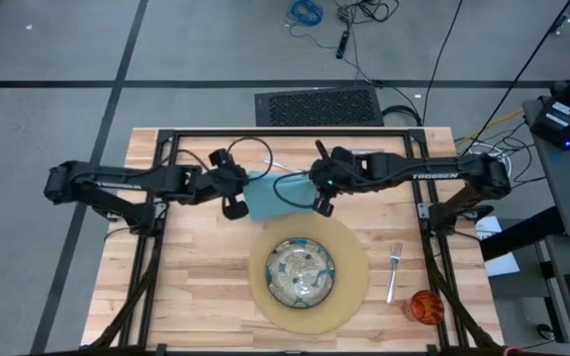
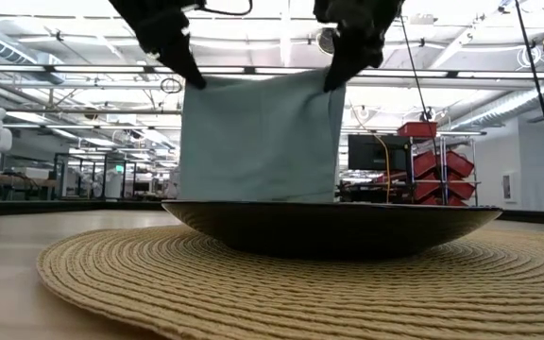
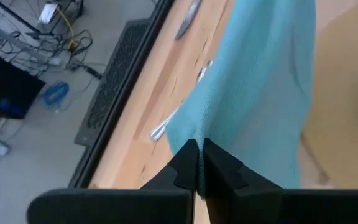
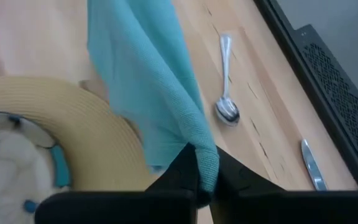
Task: Set table place
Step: Fold the blue napkin
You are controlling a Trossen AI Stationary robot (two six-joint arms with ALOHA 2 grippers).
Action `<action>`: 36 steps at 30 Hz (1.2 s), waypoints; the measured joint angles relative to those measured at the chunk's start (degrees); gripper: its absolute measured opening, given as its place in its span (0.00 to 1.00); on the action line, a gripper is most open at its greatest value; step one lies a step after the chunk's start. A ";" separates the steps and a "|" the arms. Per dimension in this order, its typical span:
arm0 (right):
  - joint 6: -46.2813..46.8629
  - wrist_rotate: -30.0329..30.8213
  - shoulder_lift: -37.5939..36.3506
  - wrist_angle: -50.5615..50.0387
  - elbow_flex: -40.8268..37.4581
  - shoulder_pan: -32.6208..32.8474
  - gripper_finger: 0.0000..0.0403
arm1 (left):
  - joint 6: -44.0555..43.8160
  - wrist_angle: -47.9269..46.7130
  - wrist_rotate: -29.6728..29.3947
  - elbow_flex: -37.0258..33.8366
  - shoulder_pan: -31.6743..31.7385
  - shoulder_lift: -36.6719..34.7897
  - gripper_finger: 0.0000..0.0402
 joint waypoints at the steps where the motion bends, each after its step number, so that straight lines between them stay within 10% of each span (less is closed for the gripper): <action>1: -0.03 -0.01 0.01 0.82 -0.87 -0.50 0.00 | 0.27 0.08 -0.03 0.00 0.55 0.72 0.00; 22: -7.99 -0.12 0.09 21.22 -15.48 -17.27 0.00 | 12.58 18.53 -3.27 -0.04 17.53 18.70 0.00; 29: -6.84 -9.34 1.03 24.63 -15.48 -24.38 0.01 | 12.68 21.66 3.49 -0.04 24.31 19.36 0.00; 36: -6.19 -9.15 5.18 24.20 -15.48 -26.37 0.20 | 10.74 19.89 4.87 -0.13 28.02 25.82 0.05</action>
